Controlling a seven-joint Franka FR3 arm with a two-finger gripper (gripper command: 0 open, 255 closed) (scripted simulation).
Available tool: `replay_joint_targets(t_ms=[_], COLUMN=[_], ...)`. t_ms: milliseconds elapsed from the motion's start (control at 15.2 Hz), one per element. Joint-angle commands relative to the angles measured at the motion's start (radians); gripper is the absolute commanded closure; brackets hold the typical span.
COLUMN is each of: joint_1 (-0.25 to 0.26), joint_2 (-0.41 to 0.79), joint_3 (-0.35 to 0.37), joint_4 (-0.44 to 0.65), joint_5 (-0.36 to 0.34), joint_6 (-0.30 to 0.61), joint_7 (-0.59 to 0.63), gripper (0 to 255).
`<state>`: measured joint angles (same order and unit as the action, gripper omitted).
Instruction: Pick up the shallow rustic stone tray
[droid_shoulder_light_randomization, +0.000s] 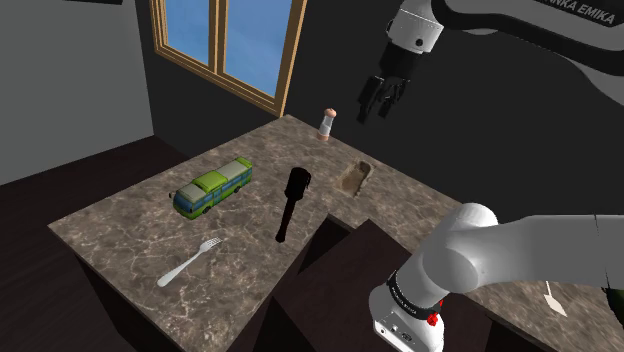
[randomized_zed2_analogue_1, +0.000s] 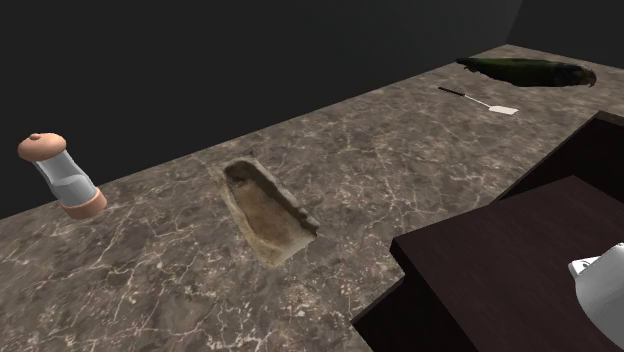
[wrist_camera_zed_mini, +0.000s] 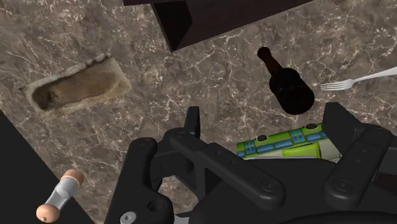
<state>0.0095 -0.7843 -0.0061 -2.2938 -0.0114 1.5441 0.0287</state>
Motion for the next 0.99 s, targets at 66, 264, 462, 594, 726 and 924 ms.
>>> replay_joint_targets(t_ms=[66, 264, 462, 594, 726, 924], joint_1=[-0.011, -0.046, -0.079, -0.101, -0.122, -0.153], joint_2=[0.013, 0.056, 0.108, 0.147, 0.189, 0.257], joint_3=[-0.008, -0.034, -0.06, -0.079, -0.098, -0.128], joint_4=[-0.016, -0.057, -0.091, -0.108, -0.122, -0.136], joint_5=[-0.004, -0.017, -0.028, -0.034, -0.04, -0.045], joint_6=[0.031, 0.124, 0.217, 0.279, 0.34, 0.43], joint_7=[0.009, 0.035, 0.06, 0.077, 0.094, 0.117], gripper=[0, 0, 0, 0, 0, 0])
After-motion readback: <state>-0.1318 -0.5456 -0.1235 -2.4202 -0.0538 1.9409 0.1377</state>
